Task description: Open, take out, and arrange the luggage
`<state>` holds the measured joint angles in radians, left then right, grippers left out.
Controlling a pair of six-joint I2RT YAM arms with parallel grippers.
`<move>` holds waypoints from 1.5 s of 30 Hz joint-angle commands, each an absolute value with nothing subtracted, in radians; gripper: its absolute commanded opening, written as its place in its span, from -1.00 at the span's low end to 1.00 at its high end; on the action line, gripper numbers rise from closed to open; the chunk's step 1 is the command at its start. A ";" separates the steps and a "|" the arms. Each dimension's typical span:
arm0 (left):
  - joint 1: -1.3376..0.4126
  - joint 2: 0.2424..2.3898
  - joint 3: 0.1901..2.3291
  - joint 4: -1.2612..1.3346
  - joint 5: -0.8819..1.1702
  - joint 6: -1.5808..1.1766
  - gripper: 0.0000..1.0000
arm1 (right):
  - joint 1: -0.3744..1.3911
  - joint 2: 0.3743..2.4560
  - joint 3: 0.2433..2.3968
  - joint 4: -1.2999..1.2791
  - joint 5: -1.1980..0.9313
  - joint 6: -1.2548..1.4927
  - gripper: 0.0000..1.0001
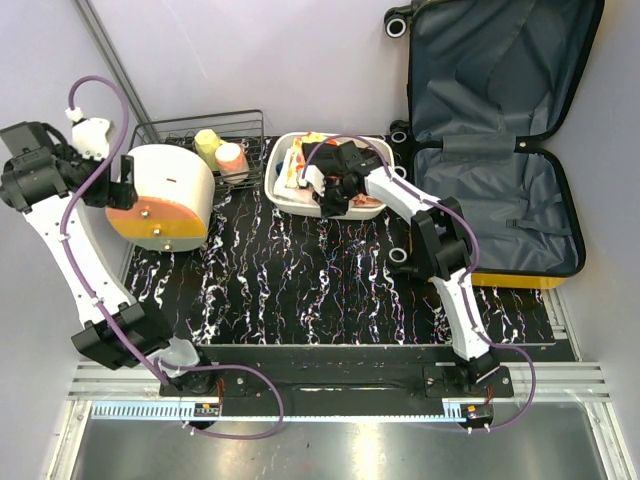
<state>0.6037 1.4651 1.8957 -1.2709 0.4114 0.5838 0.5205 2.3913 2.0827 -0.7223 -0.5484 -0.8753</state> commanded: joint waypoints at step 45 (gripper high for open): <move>-0.449 2.256 2.043 -0.784 0.543 0.317 0.41 | 0.258 1.513 1.468 -0.825 -0.632 -0.370 0.43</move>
<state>-0.4164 2.2234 2.0281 -0.8879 0.5613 0.3141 0.2943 1.5642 1.4727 -0.8558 -0.6407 -0.4221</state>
